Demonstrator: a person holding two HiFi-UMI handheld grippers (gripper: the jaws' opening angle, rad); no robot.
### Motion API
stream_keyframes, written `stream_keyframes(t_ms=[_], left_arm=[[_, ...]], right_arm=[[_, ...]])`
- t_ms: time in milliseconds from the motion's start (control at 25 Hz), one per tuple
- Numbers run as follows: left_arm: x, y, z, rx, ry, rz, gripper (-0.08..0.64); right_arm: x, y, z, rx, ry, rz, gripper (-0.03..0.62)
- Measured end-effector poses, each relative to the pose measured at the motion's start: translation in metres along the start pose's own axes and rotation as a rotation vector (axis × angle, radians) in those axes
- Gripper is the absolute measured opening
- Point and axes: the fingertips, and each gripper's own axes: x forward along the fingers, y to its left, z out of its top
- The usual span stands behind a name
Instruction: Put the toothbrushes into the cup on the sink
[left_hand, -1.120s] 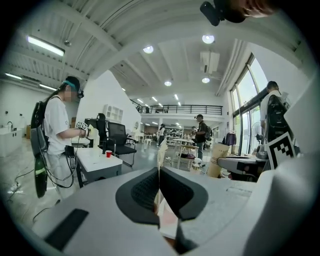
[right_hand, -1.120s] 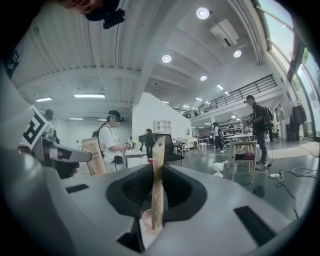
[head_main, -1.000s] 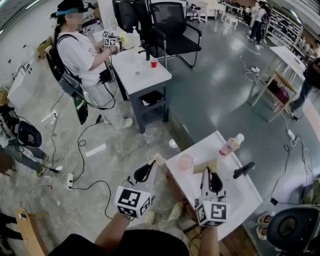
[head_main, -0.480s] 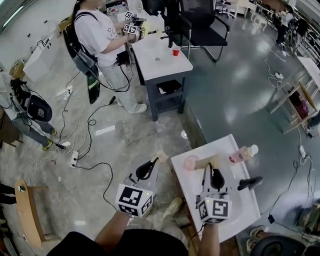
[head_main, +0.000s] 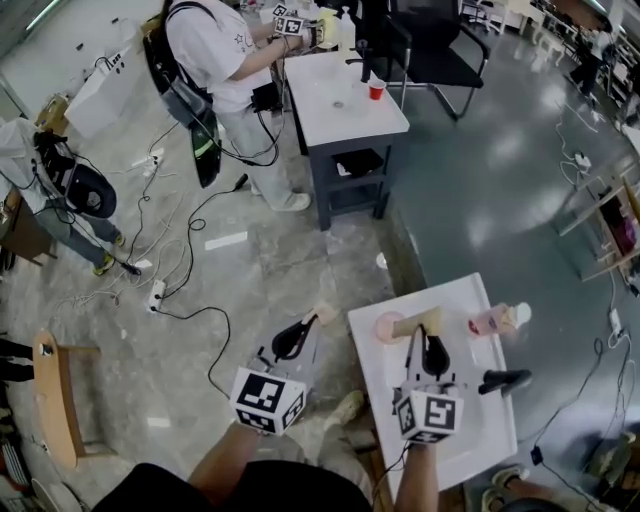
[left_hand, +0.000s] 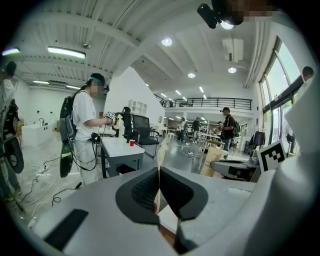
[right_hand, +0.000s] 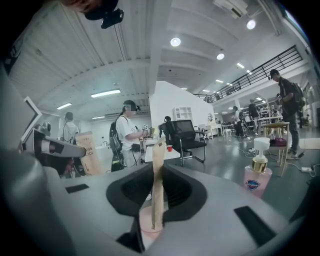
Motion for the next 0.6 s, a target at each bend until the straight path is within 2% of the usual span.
stream_keyframes(t_ms=[600], left_arm=[[0.021,0.006,-0.026,-0.009,0.056,0.026,0.003]], right_arm=[[0.028,-0.011,-0.042,0.022,0.065,0.019,0.057]])
